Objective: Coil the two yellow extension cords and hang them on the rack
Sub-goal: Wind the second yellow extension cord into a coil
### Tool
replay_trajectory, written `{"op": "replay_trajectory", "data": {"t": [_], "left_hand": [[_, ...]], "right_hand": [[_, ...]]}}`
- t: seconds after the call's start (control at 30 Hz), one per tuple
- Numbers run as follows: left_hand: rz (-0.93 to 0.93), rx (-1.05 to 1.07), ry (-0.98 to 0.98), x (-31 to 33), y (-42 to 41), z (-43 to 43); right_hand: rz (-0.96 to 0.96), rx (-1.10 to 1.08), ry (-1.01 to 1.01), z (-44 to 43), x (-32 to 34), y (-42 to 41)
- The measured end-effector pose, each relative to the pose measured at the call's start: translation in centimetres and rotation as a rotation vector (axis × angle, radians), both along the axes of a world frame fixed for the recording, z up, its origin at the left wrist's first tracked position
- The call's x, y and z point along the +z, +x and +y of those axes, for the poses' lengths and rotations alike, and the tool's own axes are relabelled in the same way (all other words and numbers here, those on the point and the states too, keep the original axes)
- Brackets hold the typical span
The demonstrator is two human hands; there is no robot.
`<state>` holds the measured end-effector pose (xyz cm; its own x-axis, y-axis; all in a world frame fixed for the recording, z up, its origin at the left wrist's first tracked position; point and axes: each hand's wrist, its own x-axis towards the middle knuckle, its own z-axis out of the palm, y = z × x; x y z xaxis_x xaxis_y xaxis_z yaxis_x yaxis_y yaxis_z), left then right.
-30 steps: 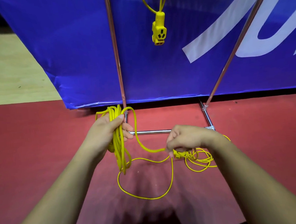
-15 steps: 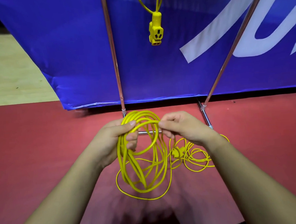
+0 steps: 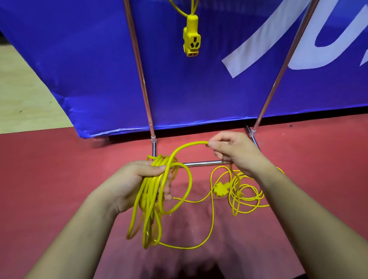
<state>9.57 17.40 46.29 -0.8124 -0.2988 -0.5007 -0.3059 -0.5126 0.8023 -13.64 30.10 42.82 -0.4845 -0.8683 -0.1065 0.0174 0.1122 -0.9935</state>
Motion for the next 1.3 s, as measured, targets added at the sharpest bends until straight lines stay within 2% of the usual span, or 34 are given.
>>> {"op": "replay_trajectory", "data": {"t": [0.2, 0.43, 0.53, 0.6, 0.7, 0.8, 0.93, 1.03, 1.17, 1.3], "left_hand": [[0.024, 0.009, 0.115, 0.6, -0.5, 0.3], [0.023, -0.029, 0.023, -0.6, -0.5, 0.5], [0.096, 0.037, 0.019, -0.6, -0.5, 0.4], [0.15, 0.1, 0.034, -0.4, -0.5, 0.0], [0.204, 0.176, 0.081, 0.1, -0.2, -0.8], [0.178, 0.177, 0.077, 0.2, 0.3, -1.4], [0.069, 0.077, -0.021, 0.1, 0.5, -1.3], [0.017, 0.033, -0.038, 0.2, 0.4, -1.1], [-0.031, 0.026, -0.012, 0.3, 0.3, -0.8], [-0.027, 0.058, -0.07, -0.4, -0.1, -0.4]], "right_hand": [[0.153, 0.148, -0.03, -0.5, 2.2, 2.3], [0.433, 0.362, 0.025, -1.1, 3.3, 5.5], [0.357, 0.369, 0.041, -1.0, 2.6, 5.1], [0.322, 0.395, 0.109, -0.8, 1.5, 3.9], [0.428, 0.511, 0.336, 0.1, -1.3, 1.5], [0.413, 0.492, 0.478, 1.4, -4.0, -0.2], [0.28, 0.227, 0.314, 1.2, -4.3, -0.8], [0.276, 0.084, 0.2, 0.3, -2.7, -0.4], [0.341, 0.091, 0.122, -0.7, -1.0, 0.9], [0.39, 0.15, 0.054, -1.4, 1.0, 2.5]]}}
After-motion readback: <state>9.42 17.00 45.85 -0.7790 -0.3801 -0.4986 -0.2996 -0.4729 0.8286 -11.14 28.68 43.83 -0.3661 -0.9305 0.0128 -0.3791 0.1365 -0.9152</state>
